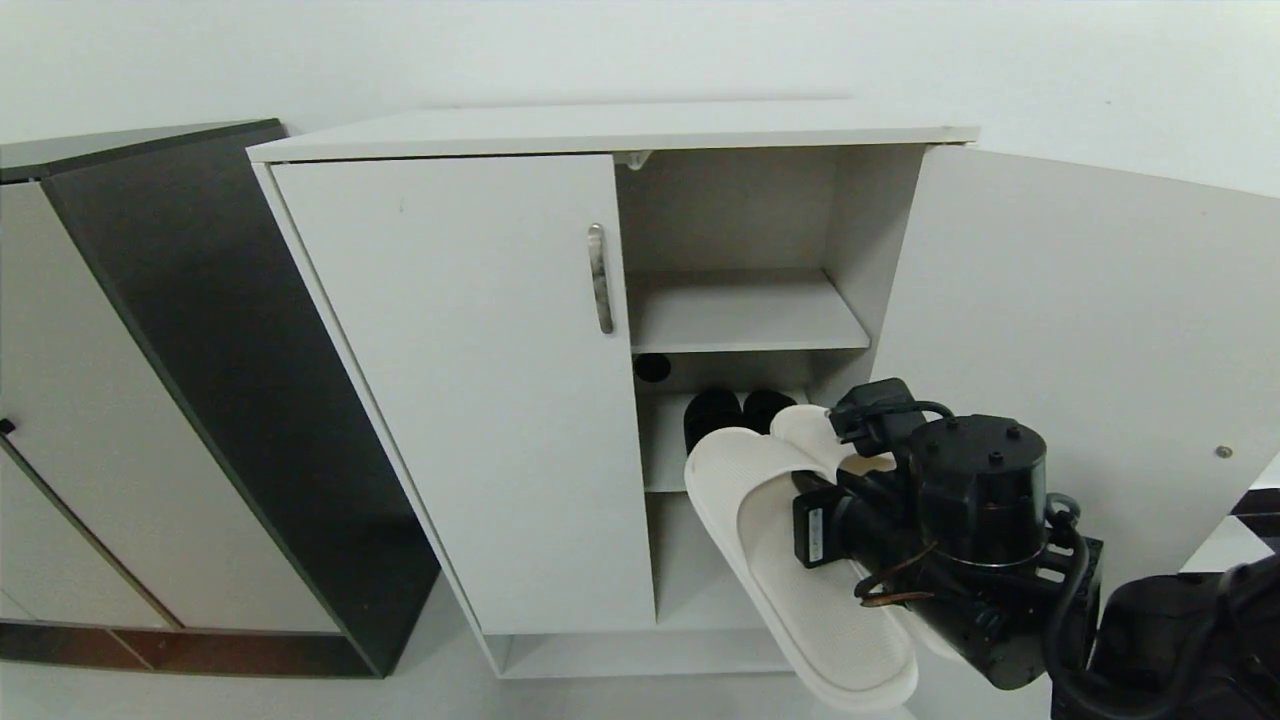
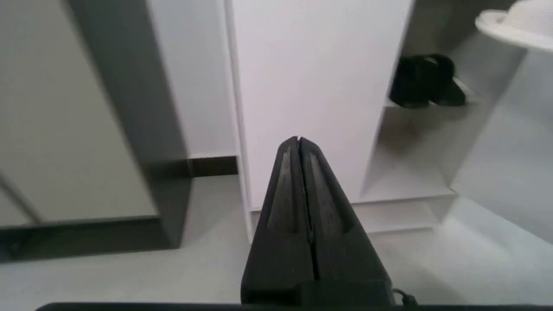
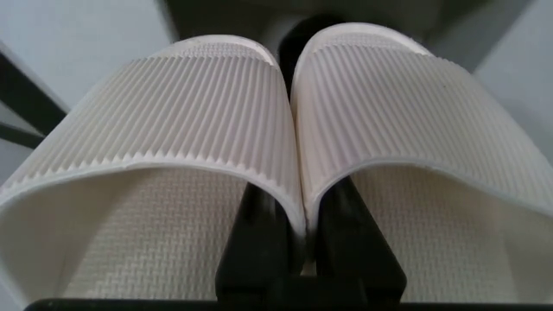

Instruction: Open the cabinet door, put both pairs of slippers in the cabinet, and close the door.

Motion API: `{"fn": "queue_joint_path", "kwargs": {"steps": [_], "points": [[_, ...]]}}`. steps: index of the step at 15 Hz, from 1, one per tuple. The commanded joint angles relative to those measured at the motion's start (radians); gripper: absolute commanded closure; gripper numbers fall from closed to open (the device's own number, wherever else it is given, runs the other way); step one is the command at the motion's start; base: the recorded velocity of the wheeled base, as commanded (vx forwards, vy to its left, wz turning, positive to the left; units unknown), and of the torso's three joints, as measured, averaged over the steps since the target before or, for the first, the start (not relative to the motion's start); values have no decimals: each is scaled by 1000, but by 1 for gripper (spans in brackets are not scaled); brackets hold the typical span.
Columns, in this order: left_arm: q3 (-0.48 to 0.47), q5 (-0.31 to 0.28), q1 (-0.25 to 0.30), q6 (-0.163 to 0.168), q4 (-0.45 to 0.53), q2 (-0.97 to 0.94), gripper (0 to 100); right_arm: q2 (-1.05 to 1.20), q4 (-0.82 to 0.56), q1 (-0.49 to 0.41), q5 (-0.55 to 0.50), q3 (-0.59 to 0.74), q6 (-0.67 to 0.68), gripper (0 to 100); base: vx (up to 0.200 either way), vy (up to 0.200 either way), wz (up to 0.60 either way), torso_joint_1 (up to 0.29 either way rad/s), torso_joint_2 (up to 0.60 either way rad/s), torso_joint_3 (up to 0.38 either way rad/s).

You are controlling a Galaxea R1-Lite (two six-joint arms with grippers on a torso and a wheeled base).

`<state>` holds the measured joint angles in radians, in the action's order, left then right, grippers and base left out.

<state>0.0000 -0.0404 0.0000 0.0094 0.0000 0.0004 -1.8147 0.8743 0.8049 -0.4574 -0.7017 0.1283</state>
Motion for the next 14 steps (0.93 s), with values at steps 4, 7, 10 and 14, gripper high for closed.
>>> {"fn": "queue_joint_path", "kwargs": {"steps": [4, 7, 10, 14], "points": [[0, 1, 0, 0, 0, 1, 100, -55, 42, 5, -23, -42, -47, 100, 0, 0, 0, 0, 0, 0], [0, -3, 0, 14, 2, 1, 100, -112, -195, 42, -237, -308, -18, 100, 0, 0, 0, 0, 0, 0], [0, -3, -2, 14, 2, 0, 100, -130, -413, 54, -382, -524, 37, 100, 0, 0, 0, 0, 0, 0], [0, -3, -2, 14, 0, 1, 100, -137, -428, 57, -408, -628, 16, 100, 0, 0, 0, 0, 0, 0]]}}
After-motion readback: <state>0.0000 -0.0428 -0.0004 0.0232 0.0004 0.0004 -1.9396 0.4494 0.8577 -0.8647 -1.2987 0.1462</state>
